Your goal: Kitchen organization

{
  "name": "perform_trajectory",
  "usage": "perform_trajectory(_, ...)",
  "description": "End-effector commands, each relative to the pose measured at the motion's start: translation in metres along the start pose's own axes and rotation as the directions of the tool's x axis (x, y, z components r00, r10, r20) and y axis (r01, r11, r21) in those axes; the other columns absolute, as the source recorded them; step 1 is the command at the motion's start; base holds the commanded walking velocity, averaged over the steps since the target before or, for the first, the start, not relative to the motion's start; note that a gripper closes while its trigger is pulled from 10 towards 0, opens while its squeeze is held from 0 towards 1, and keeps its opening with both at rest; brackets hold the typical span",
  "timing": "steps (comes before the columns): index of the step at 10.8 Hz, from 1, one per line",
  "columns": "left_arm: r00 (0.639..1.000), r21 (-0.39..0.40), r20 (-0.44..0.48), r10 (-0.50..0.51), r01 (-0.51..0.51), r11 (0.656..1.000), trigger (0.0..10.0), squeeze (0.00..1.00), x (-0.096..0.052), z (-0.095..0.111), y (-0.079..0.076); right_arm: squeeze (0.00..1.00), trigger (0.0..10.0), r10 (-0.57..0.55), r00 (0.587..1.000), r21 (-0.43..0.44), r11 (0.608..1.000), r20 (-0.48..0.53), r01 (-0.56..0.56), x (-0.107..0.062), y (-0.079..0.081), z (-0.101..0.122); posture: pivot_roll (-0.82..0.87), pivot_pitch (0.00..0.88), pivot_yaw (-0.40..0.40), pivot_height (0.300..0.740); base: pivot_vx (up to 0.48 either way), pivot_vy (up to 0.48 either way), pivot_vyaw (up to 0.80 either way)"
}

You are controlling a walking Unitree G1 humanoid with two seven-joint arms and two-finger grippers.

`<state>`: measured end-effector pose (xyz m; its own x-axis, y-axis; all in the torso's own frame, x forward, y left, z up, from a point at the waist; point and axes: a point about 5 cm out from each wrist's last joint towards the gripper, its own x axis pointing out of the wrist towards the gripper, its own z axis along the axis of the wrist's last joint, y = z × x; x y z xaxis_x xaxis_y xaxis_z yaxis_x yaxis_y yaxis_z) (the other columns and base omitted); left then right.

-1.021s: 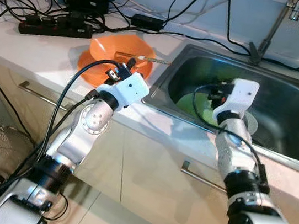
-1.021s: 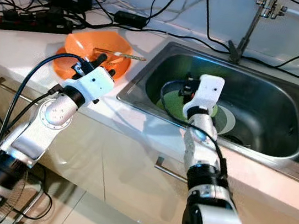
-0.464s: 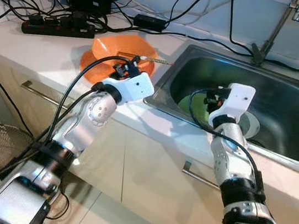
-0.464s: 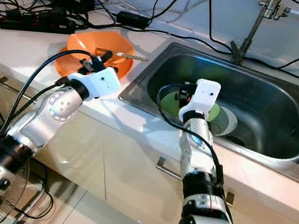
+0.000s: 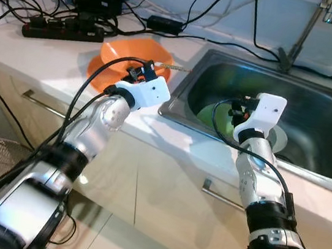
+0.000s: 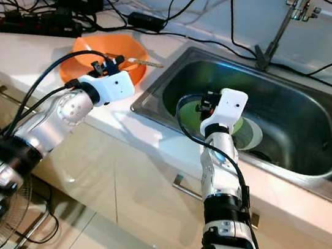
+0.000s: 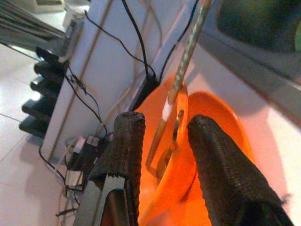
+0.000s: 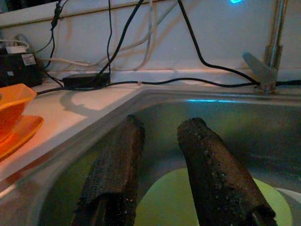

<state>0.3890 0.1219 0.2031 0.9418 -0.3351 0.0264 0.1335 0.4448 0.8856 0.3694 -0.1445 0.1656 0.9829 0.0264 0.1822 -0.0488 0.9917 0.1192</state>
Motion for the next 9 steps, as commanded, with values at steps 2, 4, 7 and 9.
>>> perform_trajectory(2, 1.0, 0.011, 0.007, 0.001, -0.002, 1.0, 10.0, 0.0, 0.0056, 0.003, 0.0016, 0.0, 10.0, -0.002, 1.0, 0.001, 1.0, -0.001, 0.002, -0.0019, 0.0003, 0.0015, 0.17, 0.033, -0.001, 0.74, 0.0, 0.0, 0.0)
perform_trajectory(4, 1.0, 0.012, 0.001, -0.013, 0.013, 1.0, 10.0, 0.0, 0.0082, 0.0022, -0.002, 0.0, 10.0, -0.005, 1.0, 0.0, 1.0, 0.001, 0.005, -0.0026, 0.0, 0.002, 0.17, 0.032, -0.001, 0.74, 0.0, 0.0, 0.0)
perform_trajectory(7, 1.0, -0.019, 0.007, -0.017, 0.018, 1.0, 0.0, 0.0, 0.0117, 0.002, -0.0027, 0.0, 10.0, -0.005, 1.0, 0.001, 1.0, -0.007, 0.005, -0.0041, 0.0004, 0.0014, 0.17, 0.035, -0.002, 0.74, 0.0, 0.0, 0.0)
perform_trajectory(9, 1.0, -0.021, 0.011, -0.015, 0.015, 1.0, 0.0, 0.0, 0.0119, 0.0021, -0.0032, 0.0, 10.0, 0.0, 1.0, 0.006, 1.0, -0.011, 0.0, -0.004, 0.0031, 0.0005, 0.18, 0.034, 0.0, 0.74, 0.0, 0.0, 0.0)
